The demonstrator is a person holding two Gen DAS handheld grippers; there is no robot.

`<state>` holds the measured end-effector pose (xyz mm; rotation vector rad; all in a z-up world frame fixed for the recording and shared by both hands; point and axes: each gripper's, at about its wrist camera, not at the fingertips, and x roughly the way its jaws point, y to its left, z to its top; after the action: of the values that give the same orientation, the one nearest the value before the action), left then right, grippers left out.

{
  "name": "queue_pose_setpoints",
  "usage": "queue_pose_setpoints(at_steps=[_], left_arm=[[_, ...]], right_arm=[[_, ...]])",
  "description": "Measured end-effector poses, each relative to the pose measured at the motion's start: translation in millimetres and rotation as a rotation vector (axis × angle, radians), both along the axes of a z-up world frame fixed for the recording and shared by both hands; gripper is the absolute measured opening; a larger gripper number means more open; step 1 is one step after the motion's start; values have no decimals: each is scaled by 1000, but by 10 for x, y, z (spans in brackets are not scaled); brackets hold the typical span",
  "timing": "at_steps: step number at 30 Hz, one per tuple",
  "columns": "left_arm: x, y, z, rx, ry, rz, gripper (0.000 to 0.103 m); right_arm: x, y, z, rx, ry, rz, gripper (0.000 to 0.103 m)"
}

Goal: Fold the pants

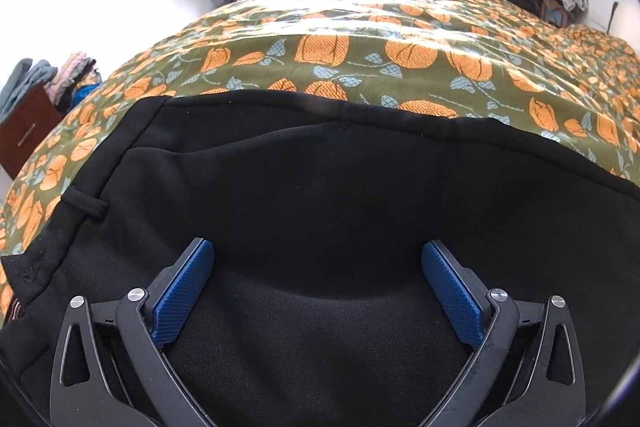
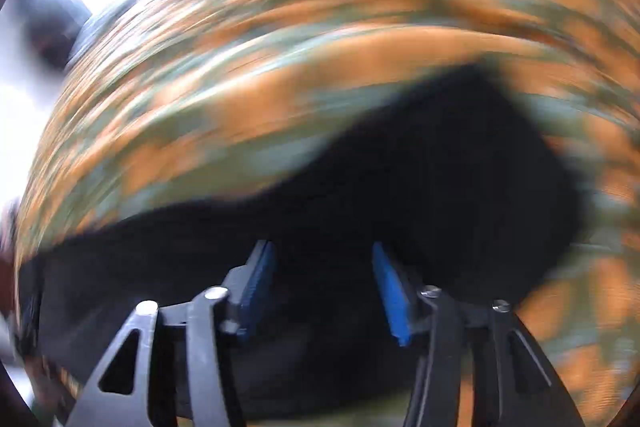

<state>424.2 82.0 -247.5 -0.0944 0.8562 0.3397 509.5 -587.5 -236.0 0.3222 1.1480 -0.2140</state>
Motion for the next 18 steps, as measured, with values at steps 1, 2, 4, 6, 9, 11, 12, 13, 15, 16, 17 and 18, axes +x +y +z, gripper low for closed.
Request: queue_pose_setpoints(at_steps=[1, 2, 4, 6, 9, 11, 12, 13, 15, 16, 17, 18], left_arm=[[24, 6, -12, 3, 0, 1, 102], [39, 4, -24, 9, 1, 1, 102], [70, 6, -40, 22, 4, 2, 102], [64, 5, -37, 23, 4, 2, 102], [61, 4, -38, 24, 6, 2, 102], [64, 8, -41, 22, 7, 2, 102], [64, 13, -46, 18, 7, 1, 102], [71, 19, -48, 14, 7, 0, 102], [75, 23, -49, 13, 10, 0, 102], [79, 23, -47, 13, 13, 0, 102], [90, 24, -39, 13, 19, -1, 102], [99, 22, -29, 13, 28, -1, 102]], right_arm=[[-130, -376, 94, -47, 4, -122, 51], [-280, -686, 207, -35, -35, -202, 51], [-479, -1034, 330, 65, -114, -273, 51], [-532, -1193, 325, 238, -160, -276, 51], [-464, -1205, 249, 332, -137, -241, 52], [-442, -1177, 143, 275, -70, -236, 52], [-455, -1150, 143, 258, -52, -233, 51], [-482, -1108, 145, 236, -48, -223, 39], [-565, -1071, 212, 66, 4, -204, 31], [-647, -1058, 249, 13, 12, -174, 38], [-726, -1023, 335, -30, -1, -145, 43], [-829, -927, 468, -128, -5, -133, 50]])
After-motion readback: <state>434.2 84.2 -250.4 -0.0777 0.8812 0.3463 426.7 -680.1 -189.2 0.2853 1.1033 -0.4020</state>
